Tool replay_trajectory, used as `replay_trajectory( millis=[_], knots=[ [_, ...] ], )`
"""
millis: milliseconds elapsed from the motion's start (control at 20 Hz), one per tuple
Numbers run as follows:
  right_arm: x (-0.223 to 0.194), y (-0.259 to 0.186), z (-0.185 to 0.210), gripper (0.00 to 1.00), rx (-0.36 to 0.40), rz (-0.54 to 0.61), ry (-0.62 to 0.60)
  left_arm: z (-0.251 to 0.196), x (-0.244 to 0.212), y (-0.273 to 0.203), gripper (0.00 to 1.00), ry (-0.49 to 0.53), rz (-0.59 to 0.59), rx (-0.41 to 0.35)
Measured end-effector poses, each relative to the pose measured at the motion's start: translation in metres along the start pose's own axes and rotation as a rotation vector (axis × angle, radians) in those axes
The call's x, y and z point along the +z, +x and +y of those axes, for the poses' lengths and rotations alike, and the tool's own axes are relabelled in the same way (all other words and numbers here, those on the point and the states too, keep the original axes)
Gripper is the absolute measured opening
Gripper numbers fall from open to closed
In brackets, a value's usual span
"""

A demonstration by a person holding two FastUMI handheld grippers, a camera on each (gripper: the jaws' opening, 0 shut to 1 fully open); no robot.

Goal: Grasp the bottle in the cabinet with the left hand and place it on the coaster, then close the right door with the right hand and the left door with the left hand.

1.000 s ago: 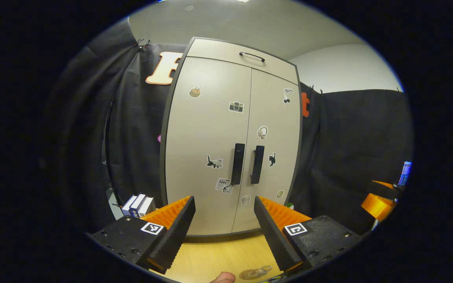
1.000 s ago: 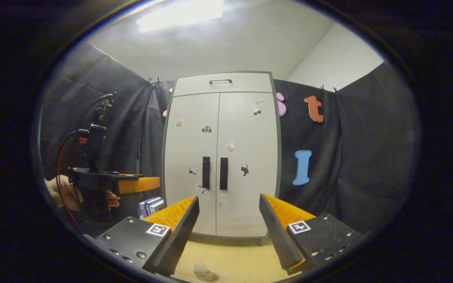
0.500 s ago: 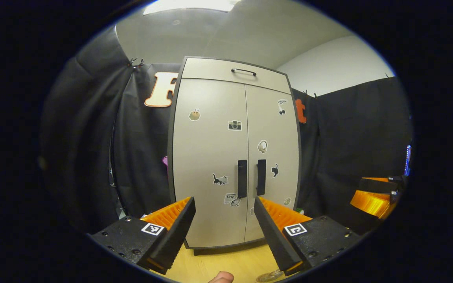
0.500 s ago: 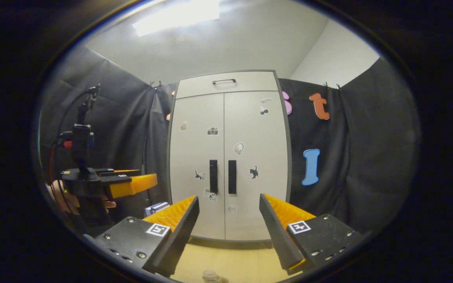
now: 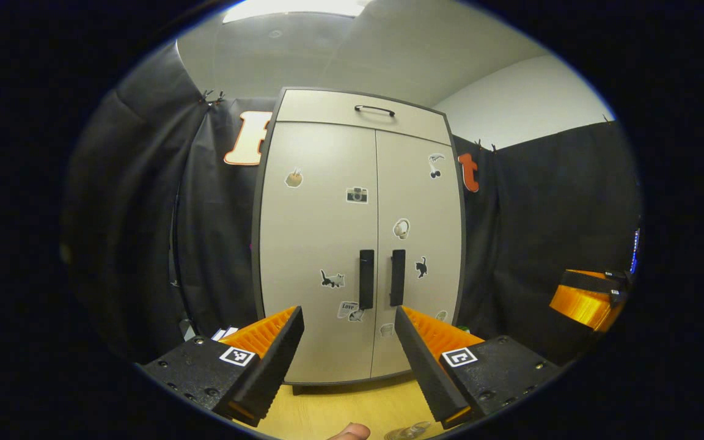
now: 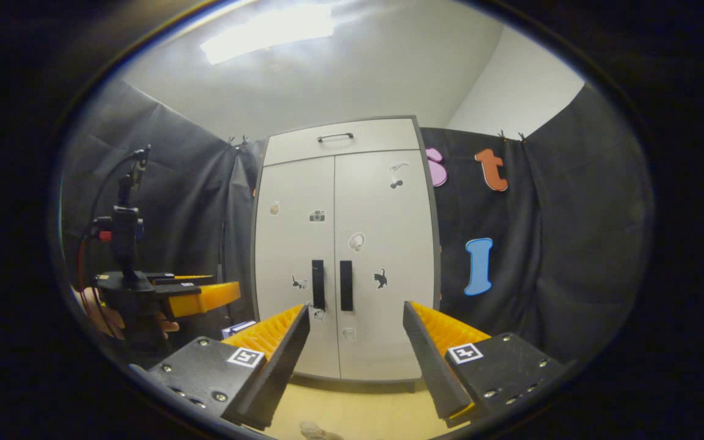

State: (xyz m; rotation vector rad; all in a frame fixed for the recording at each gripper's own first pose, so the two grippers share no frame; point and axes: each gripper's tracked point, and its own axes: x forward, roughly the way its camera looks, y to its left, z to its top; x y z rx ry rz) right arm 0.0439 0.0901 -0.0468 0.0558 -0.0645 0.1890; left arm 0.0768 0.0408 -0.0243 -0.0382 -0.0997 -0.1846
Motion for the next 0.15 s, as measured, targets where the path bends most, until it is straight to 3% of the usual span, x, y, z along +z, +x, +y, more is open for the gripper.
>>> replay_trajectory(
  millis=[150],
  knots=[
    [0.015,-0.006,-0.015,0.94,0.009,-0.037,-0.002,-0.017,0.001,0.005,0.95,0.006,0.003,-0.004]
  ],
)
